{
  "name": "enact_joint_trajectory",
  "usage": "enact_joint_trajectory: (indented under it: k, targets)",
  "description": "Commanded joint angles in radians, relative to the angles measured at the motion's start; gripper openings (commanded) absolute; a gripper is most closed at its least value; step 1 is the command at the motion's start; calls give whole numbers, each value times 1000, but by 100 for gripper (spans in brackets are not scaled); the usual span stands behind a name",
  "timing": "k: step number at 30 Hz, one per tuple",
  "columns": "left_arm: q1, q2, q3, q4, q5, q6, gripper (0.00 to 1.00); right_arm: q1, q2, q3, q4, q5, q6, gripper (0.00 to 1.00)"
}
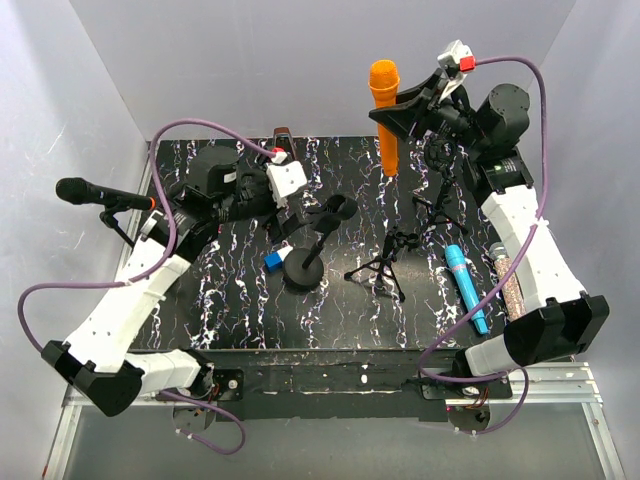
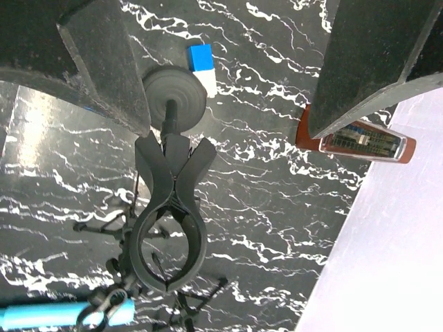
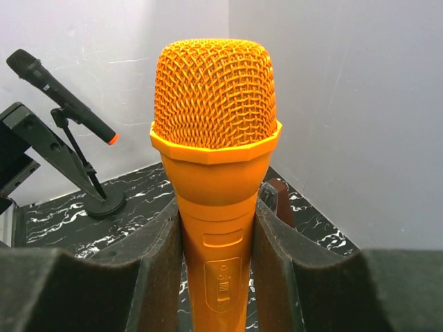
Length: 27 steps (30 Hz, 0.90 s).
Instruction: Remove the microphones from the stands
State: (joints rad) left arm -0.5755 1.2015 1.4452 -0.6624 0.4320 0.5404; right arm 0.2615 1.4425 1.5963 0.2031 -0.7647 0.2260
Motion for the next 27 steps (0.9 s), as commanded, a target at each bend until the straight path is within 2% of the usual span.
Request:
enact_joint_trajectory:
  k: [1, 5, 7, 10, 14, 17, 22, 27]
  targets:
    - [-6, 26, 92, -205, 94, 128, 98, -2, -54, 4, 73, 21, 26, 1]
    - [-6, 40, 75, -191, 155, 115, 98, -1, -82, 59, -146, 79, -124, 1]
    - [-6, 44, 47, -134, 178, 96, 98, -1, -112, 68, -267, 53, -274, 1]
    - [-6, 67, -2, 2, 177, 27, 98, -13, -200, -14, -315, 79, -388, 1]
    - [-6, 142, 33, 81, 212, 13, 98, -36, -261, -48, -405, 126, -430, 1]
    - [-6, 184, 47, 133, 234, 13, 96, -42, -290, -104, -387, 166, -450, 1]
    - [-15, 260, 112, 126, 307, 9, 79, -59, -297, -133, -401, 229, -416, 1]
    - [-43, 313, 162, 119, 320, 6, 50, -88, -344, -174, -453, 266, -389, 1]
